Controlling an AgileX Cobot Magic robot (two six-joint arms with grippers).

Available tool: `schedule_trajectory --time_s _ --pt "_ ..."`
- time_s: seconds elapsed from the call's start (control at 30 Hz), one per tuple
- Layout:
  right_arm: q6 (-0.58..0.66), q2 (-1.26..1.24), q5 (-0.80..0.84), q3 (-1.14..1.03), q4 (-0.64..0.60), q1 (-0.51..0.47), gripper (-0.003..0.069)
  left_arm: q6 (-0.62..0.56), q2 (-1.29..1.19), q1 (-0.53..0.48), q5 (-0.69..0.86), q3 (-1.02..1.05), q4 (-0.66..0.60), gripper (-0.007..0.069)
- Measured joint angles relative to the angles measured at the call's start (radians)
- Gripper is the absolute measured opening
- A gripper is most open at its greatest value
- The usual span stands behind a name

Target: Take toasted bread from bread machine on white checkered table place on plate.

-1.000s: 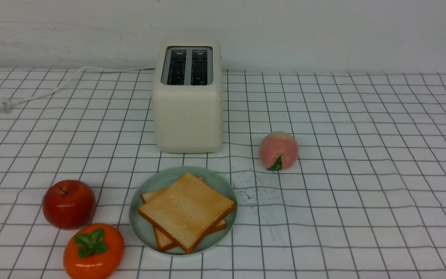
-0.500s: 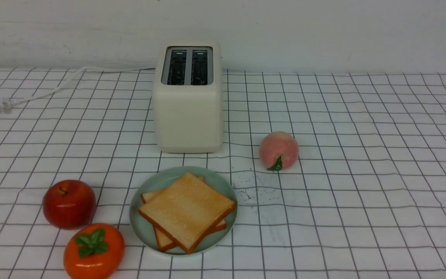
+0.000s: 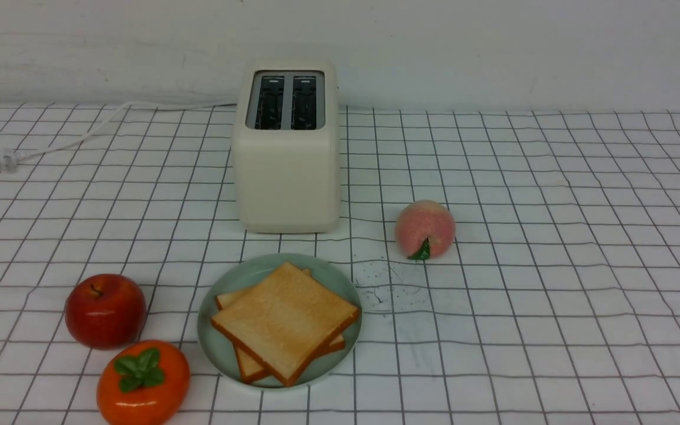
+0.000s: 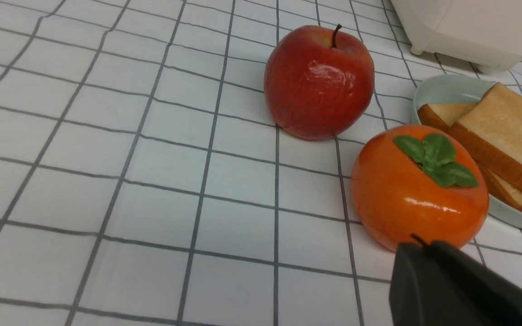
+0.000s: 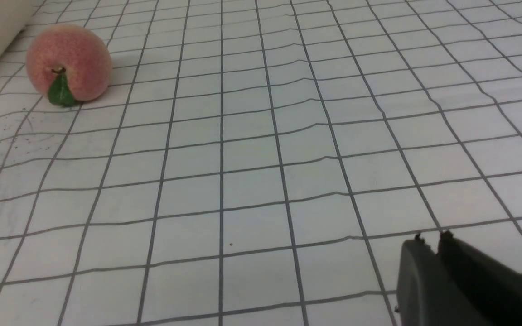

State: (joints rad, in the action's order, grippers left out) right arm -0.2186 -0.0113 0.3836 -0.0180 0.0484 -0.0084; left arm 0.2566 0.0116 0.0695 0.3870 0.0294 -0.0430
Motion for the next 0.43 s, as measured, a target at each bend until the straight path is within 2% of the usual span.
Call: schedule_trajectory --time_s 0.43 --pt "0.0 0.0 0.0 0.0 0.0 0.0 0.0076 0.0 0.0 0.0 0.0 0.0 0.0 -0.0002"
